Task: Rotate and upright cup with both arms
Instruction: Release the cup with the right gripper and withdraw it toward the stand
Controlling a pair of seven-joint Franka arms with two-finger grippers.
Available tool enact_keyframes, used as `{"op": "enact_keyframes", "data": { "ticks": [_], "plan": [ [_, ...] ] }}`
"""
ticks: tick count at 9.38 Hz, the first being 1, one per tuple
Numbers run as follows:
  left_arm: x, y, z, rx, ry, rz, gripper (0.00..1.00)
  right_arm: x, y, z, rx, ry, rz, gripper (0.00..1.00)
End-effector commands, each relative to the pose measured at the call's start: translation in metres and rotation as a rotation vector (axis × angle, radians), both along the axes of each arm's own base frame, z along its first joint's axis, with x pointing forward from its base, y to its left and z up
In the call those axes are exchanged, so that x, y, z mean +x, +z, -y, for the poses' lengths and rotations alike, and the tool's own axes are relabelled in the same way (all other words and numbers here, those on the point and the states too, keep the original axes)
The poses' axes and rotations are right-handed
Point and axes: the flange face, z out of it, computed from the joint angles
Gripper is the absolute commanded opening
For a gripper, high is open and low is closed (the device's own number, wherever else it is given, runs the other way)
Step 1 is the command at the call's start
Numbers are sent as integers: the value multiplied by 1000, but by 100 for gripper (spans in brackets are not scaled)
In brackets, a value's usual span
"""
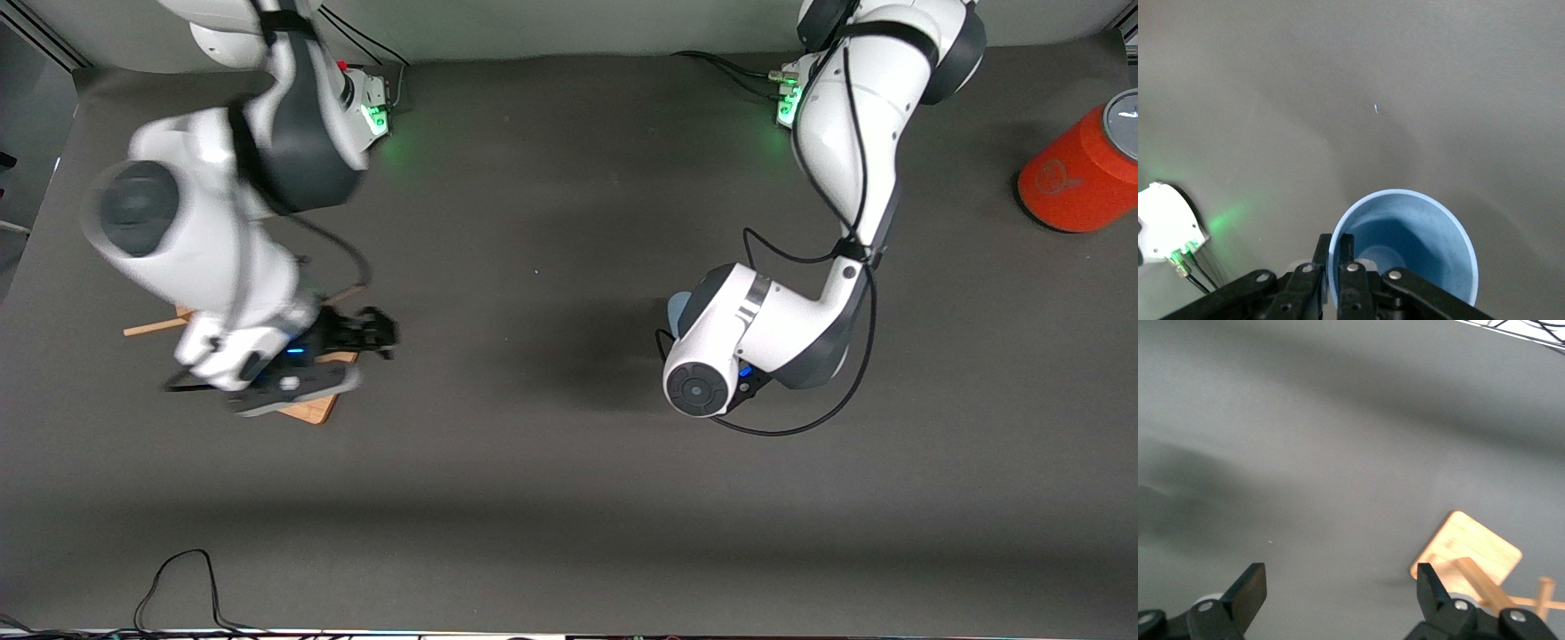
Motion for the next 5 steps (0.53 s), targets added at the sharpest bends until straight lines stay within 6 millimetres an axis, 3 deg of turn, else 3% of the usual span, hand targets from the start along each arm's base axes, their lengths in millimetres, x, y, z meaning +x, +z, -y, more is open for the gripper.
{"op": "enact_keyframes", "data": {
  "ticks": [1, 2, 3, 5],
  "plan": [
    [2, 72, 24, -4, 203, 219, 0, -13, 9, 38, -20, 40, -9, 100],
    [-6, 90, 38, -10, 267, 312, 0, -11, 11, 55, -59, 52, -5, 100],
    [-30, 91, 63, 12, 301, 401, 0, -10, 12, 65, -63, 64, -7, 100],
    [-67, 62, 98, 137, 428, 603, 0, -9, 15, 93, -62, 101, -23, 100]
  ]
}}
